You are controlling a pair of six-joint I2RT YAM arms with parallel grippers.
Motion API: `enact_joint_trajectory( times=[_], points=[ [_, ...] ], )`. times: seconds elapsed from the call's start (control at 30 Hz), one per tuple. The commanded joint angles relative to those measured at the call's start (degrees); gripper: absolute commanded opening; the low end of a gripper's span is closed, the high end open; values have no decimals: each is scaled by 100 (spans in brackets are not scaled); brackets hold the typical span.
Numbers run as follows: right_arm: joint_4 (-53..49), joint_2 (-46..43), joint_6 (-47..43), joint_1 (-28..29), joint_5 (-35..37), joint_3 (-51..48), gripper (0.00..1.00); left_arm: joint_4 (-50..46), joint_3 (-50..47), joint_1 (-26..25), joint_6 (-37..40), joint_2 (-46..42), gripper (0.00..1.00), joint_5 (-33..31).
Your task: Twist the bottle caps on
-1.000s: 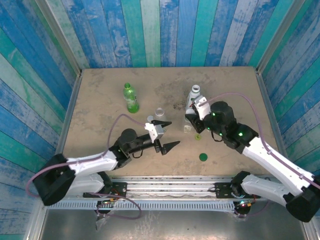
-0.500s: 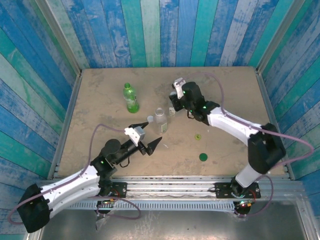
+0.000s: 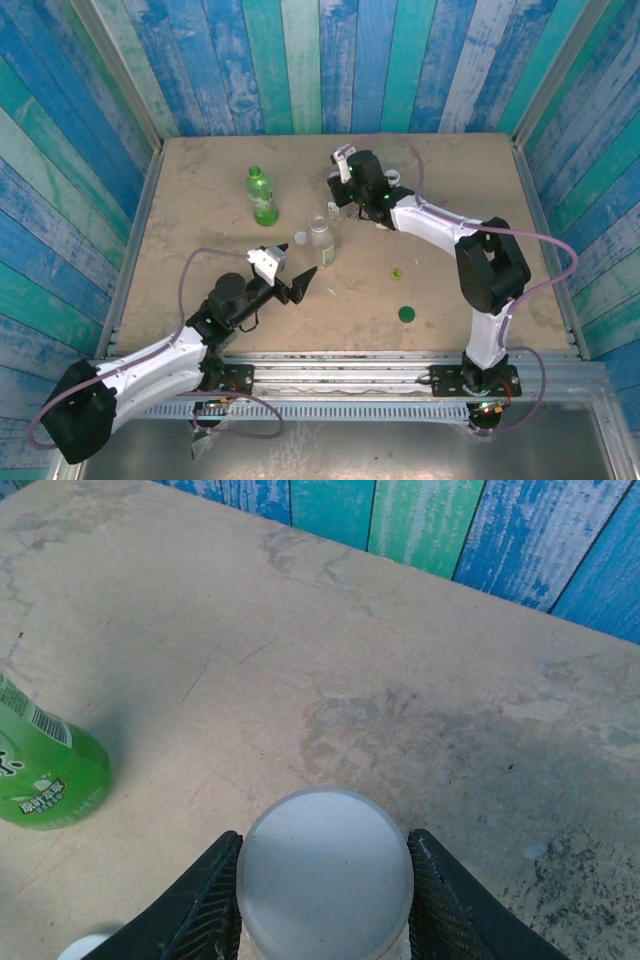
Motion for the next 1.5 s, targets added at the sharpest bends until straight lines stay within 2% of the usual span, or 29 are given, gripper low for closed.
enact_joint_trajectory(
  times=[0.0,0.13,0.47,0.77,0.87,0.97,1.23,1.37,1.47],
  points=[
    [-62,74,-110,-17,-58,174,41,361,-60,102,-122,162,94,157],
    [-50,-30,-205,-18,-127,184,53,786,-174,293,-238,340,94,392],
    [-41,-781,-604,-8,-361,-109,70,1601,-6,503,-54,1361,94,908],
    [-50,-2053,-758,-18,-1158,-1113,82,2488,288,1207,466,2616,94,2044],
    [-149,-2479,-824,-14,-1417,-1481,84,2775,440,1505,582,3116,95,2505],
    [-255,-2878,-834,-14,-1508,-1808,85,3091,523,1584,964,3548,95,2959],
    [-516,-3604,-817,-20,-1496,-2398,86,3373,1123,1737,1072,4575,100,3248],
    [-592,-3792,-842,-17,-1379,-2560,86,4094,1242,1746,960,5140,89,3427],
    [-652,-3889,-867,-13,-1337,-2600,86,4539,1327,1746,839,5507,86,3424]
  ],
)
